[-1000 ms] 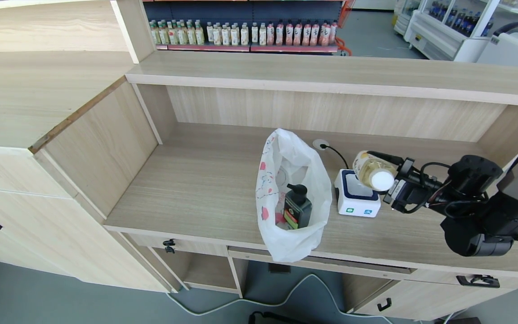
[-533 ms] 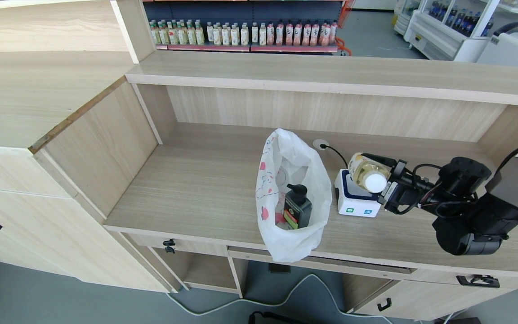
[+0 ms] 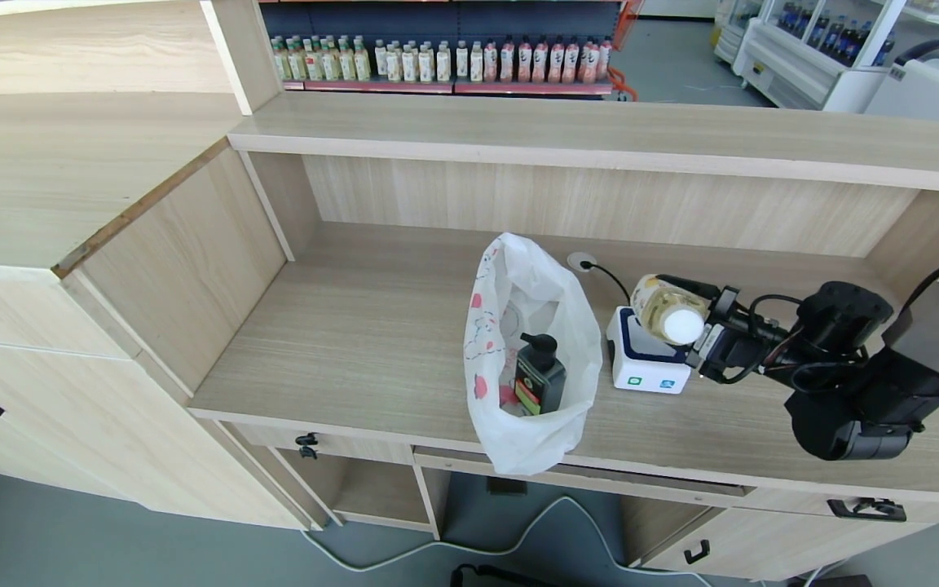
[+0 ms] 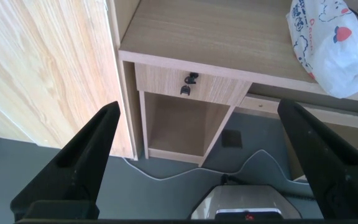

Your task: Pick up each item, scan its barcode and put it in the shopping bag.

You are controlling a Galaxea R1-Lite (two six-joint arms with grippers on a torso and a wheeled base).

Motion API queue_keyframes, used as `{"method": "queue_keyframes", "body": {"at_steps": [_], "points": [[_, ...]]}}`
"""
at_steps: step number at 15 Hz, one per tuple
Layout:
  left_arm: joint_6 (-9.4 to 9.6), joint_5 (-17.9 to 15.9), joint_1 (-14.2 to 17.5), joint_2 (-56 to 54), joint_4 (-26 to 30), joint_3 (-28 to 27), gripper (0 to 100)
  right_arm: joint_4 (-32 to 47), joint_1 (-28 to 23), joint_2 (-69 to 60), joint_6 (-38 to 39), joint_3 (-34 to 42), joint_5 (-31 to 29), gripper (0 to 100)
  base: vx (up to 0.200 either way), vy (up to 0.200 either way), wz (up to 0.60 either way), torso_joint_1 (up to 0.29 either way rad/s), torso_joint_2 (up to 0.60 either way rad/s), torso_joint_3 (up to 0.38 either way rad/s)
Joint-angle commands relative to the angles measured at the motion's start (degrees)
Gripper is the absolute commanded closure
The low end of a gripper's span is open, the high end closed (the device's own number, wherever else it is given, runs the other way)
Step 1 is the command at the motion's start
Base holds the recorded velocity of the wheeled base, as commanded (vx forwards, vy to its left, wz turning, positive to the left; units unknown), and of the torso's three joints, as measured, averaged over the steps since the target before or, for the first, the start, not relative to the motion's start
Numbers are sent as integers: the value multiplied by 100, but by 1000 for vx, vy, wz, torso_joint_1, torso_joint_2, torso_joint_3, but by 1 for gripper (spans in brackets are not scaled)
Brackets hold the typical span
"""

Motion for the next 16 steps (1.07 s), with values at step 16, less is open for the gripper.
{"method": "queue_keyframes", "body": {"at_steps": [16], "points": [[-5,-1,0,-2,0,-4,0,219,-191,-2439,6658,2366,-3150,100,0,0,0,0,0,0]]}}
